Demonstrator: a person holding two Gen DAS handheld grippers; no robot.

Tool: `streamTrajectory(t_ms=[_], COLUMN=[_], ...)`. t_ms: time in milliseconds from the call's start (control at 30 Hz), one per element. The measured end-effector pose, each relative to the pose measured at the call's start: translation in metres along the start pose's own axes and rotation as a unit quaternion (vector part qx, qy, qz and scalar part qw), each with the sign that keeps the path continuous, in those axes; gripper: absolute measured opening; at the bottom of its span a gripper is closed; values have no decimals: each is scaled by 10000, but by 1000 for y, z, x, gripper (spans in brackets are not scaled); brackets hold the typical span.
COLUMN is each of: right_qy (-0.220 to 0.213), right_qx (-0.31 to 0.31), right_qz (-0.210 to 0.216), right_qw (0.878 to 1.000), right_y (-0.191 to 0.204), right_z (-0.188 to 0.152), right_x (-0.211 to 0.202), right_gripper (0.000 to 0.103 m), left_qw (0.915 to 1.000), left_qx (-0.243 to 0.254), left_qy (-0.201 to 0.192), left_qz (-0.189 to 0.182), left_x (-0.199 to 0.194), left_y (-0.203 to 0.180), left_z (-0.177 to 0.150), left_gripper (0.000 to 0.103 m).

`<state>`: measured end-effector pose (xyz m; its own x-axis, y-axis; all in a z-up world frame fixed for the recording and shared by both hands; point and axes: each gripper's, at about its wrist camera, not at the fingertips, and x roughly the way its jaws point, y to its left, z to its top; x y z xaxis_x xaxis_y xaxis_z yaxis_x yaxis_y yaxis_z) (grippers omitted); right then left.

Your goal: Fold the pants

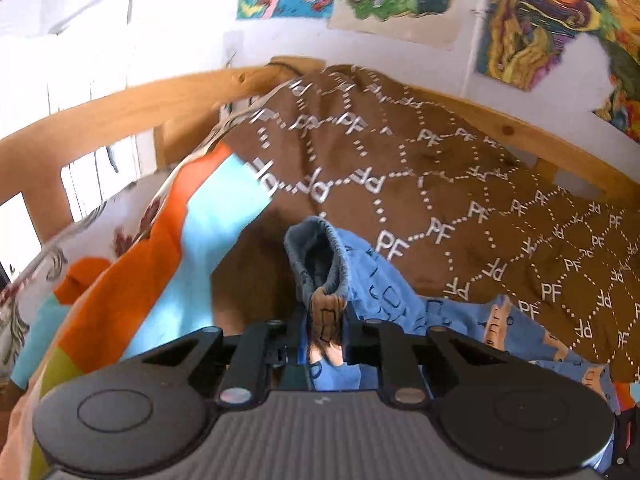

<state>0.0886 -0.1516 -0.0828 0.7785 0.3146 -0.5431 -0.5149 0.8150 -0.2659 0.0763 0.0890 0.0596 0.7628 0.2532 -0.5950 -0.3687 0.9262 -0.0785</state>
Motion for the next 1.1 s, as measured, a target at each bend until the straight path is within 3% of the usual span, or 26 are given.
streamTrajectory(t_ms=[133,267,367,467,700,800,1000,1100], right_qy=[-98,-334,-285,-186,-209,-228,-230,-232], right_qx=[-88,-487,-535,-156,1472,1864,2245,2599], right_qz=[-19,-32,-99,-380,-1127,-1385,-1276,-997], right_qw=[9999,9982,9981,9990,9824,9724,9658,9602], right_y=[0,-14,-41,-81,-175,-197,-214,-220], right_z=[0,3,7,10,-17,-38,-58,-63], right_x=[-6,-26,-45,-64,-118,-125,-117,-105], right_gripper=[102,102,102,102,102,102,102,102], left_qw=[9996,9966,9902,9801,9428,9225,8812,8678], left_qx=[144,296,600,1077,2247,2854,3811,4132], left_qy=[-172,-393,-494,-580,-336,-162,324,493], left_qz=[-158,-661,-1158,-1564,-2438,-2595,-2780,-2715], left_x=[-14,-34,-46,-53,-44,-35,-6,0], left_y=[-16,-32,-52,-81,-166,-207,-261,-270], left_z=[5,11,15,13,-8,-31,-85,-110], left_gripper=[16,16,16,16,16,16,17,24])
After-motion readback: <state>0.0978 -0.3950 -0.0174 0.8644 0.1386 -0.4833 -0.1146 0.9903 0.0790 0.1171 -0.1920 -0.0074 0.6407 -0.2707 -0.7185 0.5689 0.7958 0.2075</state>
